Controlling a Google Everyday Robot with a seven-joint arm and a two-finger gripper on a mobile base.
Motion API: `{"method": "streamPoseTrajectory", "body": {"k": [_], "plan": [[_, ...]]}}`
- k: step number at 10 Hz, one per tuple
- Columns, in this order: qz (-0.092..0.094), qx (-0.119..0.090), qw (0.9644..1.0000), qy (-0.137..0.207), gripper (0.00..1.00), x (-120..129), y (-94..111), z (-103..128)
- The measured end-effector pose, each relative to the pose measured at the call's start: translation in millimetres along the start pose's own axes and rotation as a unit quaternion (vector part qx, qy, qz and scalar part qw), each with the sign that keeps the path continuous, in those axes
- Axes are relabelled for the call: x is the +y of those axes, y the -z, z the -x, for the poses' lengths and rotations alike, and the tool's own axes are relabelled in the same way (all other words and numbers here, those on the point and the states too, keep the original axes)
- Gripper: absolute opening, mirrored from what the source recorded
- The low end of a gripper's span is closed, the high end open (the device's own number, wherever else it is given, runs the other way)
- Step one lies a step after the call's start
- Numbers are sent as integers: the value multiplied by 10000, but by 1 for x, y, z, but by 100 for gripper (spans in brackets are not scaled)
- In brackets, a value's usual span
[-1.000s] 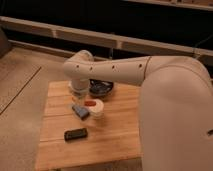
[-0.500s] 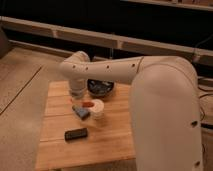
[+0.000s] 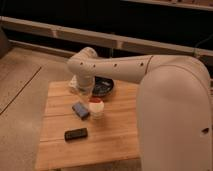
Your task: Place the pepper in the ceramic cup
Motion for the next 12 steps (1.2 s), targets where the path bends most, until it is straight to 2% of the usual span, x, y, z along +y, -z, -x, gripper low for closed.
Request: {"method": "streamPoseTrajectory", "body": {"k": [2,4,5,6,8,10,12], "plan": [[-113,-471,9988,113,0,-5,-1,13],[-136,-1031,9944,184,0,-4,-5,28],[-128,-1339,9907,188,0,-1,-7,35],[-114,-1705,9851,189,0,2,-10,39],[-129,-2149,9764,142,0,4,-12,36],[-205,-2484,9684,30,0,4,-13,21],[-265,-2635,9643,-51,0,4,-15,5]]}}
